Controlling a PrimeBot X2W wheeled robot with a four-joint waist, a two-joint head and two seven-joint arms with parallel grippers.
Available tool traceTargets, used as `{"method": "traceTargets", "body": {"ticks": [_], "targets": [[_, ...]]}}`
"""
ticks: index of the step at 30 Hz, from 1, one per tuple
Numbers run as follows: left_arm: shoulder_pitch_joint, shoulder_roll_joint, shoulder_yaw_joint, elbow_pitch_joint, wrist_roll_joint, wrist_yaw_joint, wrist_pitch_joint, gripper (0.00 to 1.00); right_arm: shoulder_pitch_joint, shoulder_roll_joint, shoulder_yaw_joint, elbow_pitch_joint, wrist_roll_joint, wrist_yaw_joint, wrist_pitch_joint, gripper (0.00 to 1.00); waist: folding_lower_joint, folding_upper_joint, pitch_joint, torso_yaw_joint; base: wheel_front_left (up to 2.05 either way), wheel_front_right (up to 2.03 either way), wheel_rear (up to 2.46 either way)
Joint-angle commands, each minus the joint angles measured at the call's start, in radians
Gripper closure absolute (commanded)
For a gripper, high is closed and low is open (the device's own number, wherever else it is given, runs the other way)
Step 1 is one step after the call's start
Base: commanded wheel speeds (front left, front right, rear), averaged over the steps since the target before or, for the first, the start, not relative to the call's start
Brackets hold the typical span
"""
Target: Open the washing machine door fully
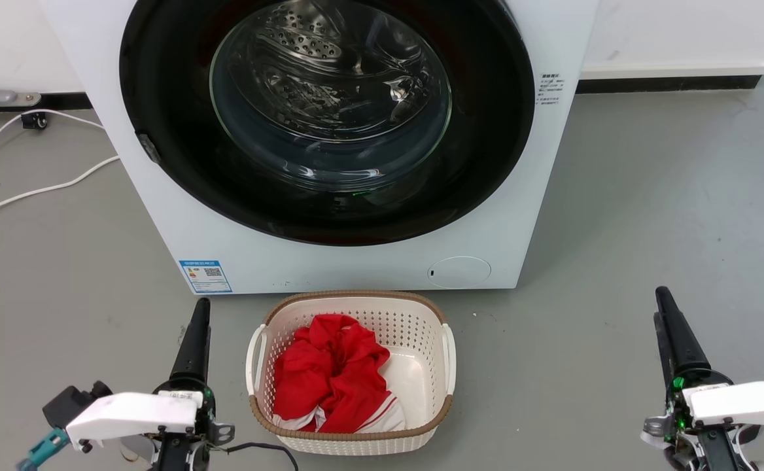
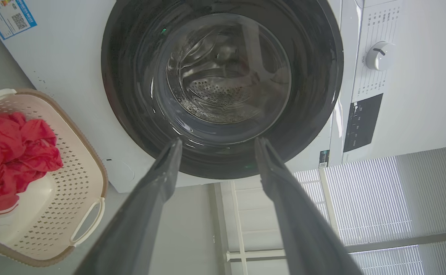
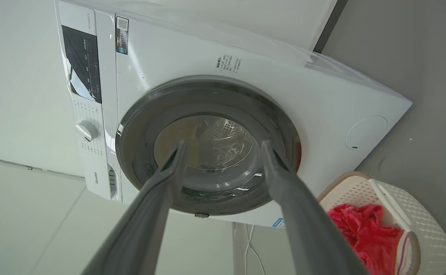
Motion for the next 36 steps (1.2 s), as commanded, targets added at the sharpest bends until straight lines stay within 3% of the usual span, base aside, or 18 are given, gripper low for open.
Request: {"method": "traceTargets", "body": {"ticks": [1,15,36], "targets": [[-0.033,0.003,-0.001,-0.027,0.036,-0.001,-0.009,0.0,-0.009,-0.001,0.002,-0.03,-0.049,0.0,-0.009,0.0,0.0,-0.0001,0.0,0.0,0.0,0.0,0.0],[-0.031,0.003,-0.037,-0.086,0.381,0.016,-0.062,0.0,0.013,0.0,0.029,-0.104,-0.475,0.0,-0.062,0.0,0.0,-0.0001,0.002,0.003,0.0,0.0,0.0],[-0.033,0.003,-0.08,-0.101,0.766,0.039,-0.13,0.0,0.034,0.002,0.046,-0.137,-0.805,0.0,-0.102,0.0,0.0,-0.0001,0.009,0.007,0.0,0.0,0.0]]}}
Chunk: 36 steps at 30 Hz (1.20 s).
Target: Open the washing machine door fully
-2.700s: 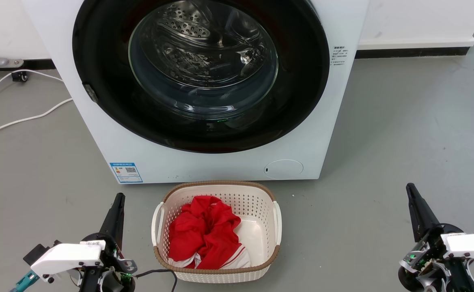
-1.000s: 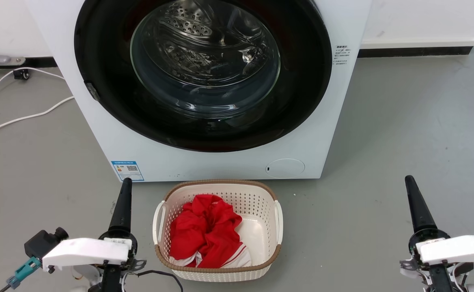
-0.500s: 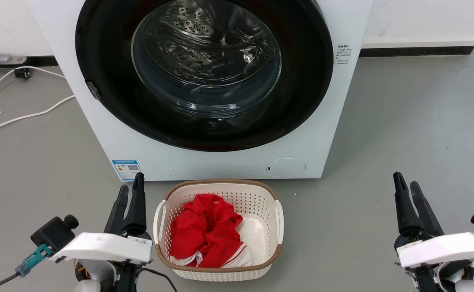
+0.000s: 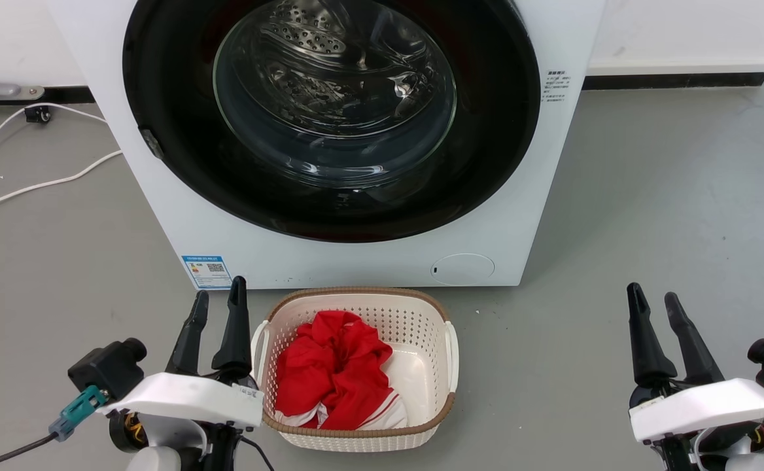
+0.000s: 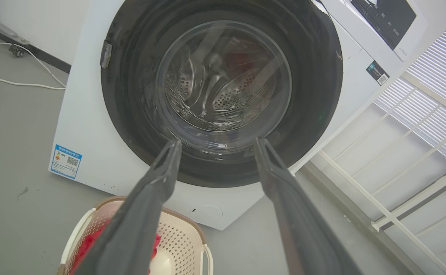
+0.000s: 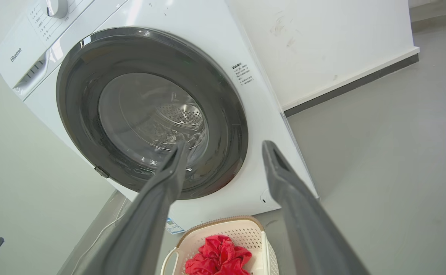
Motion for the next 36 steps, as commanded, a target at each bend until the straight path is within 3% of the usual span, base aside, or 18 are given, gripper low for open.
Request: {"method": "traceTargets", "body": {"ticks": [1,36], "targets": [[-0.022,0.003,-0.004,-0.012,0.031,0.005,-0.01,0.0,-0.001,0.0,0.001,-0.02,-0.03,0.0,-0.009,0.0,0.0,0.0,0.0,-0.001,0.0,0.0,0.0],[-0.019,0.005,-0.046,-0.013,0.4,0.045,-0.097,0.0,0.02,0.003,0.009,-0.065,-0.407,0.0,-0.03,0.0,-0.0001,0.0,0.009,0.001,0.0,0.0,0.0]]}}
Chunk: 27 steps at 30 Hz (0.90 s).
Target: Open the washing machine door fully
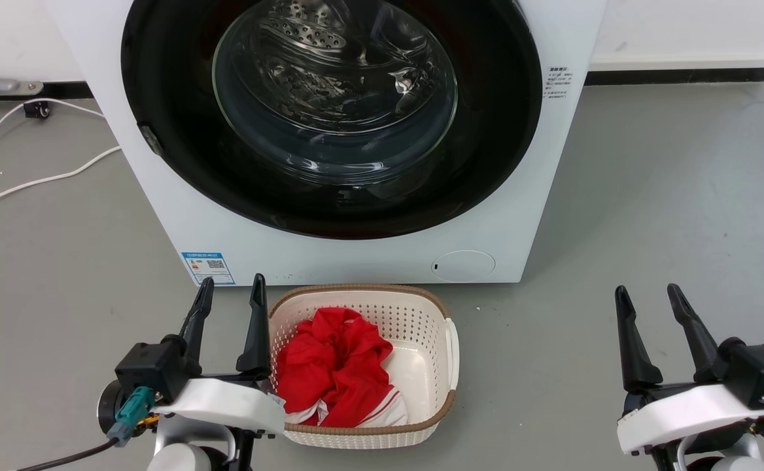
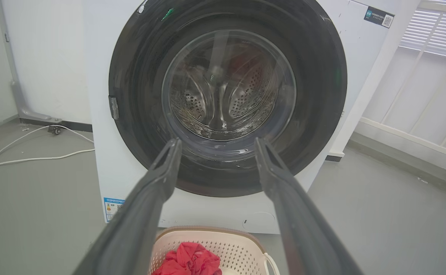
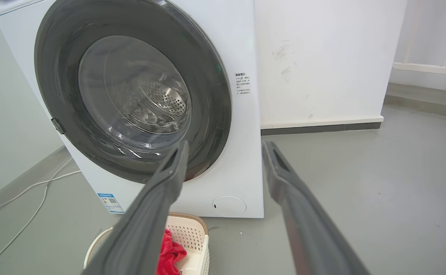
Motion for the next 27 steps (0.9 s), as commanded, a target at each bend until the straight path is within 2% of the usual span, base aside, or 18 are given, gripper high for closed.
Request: {"method": "traceTargets", "body": {"ticks": [1,27], "targets": [[-0.017,0.003,-0.004,-0.007,0.025,0.005,-0.01,0.0,0.001,0.003,0.002,-0.012,-0.027,0.0,-0.006,0.0,0.0,0.0,0.0,0.0,0.0,0.0,0.0],[-0.002,0.002,-0.022,0.005,0.198,0.023,-0.057,0.0,0.02,0.004,0.01,-0.022,-0.184,0.0,-0.02,0.0,0.0,0.0,0.001,0.003,0.0,0.0,0.0]]}}
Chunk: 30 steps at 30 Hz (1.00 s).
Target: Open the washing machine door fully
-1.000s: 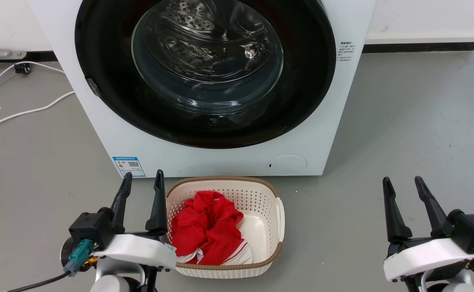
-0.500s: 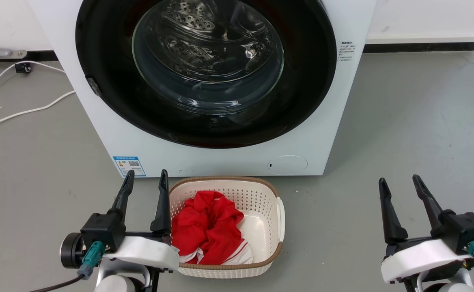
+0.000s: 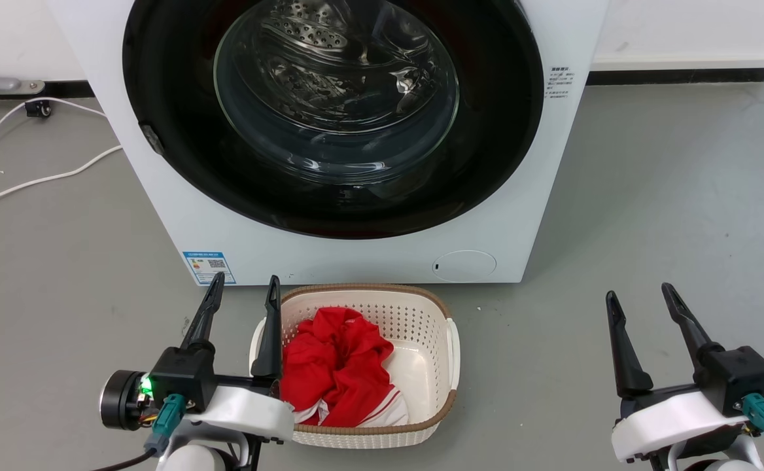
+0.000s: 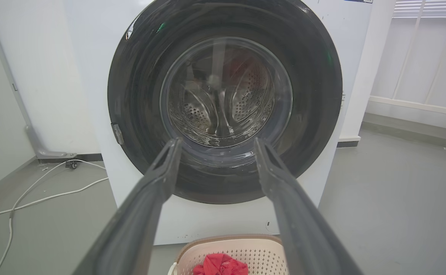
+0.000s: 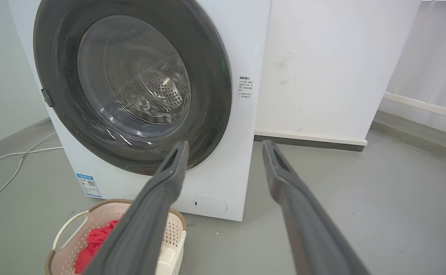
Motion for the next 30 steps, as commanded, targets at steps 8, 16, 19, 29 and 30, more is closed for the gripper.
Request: {"method": "traceTargets", "body": {"ticks": [8,16,19,29,30], "targets": [[-0.001,0.001,-0.003,0.005,0.022,0.007,-0.01,0.0,0.008,0.004,-0.001,0.008,0.002,0.0,-0.007,0.0,0.0,0.0,-0.001,0.001,0.0,0.0,0.0],[-0.003,0.001,0.0,0.011,0.015,0.01,-0.01,0.0,0.002,0.004,-0.001,0.018,0.01,0.0,-0.01,0.0,0.0,0.0,0.002,0.001,0.0,0.0,0.0],[0.002,0.001,0.0,0.014,0.014,0.012,-0.01,0.0,0.005,0.004,-0.002,0.029,0.034,0.0,-0.012,0.58,0.0,0.0,0.001,0.001,0.0,0.0,0.0],[0.005,0.001,-0.002,0.013,0.004,0.014,-0.01,0.0,-0.001,0.004,-0.005,0.077,0.232,0.0,-0.039,1.0,0.0,0.0,0.0,0.004,0.0,0.0,0.0],[0.006,0.001,-0.002,0.012,0.001,0.015,-0.01,0.0,-0.002,0.004,-0.003,0.086,0.287,0.0,-0.043,1.0,0.0,0.0,-0.001,0.005,0.0,0.0,0.0]]}}
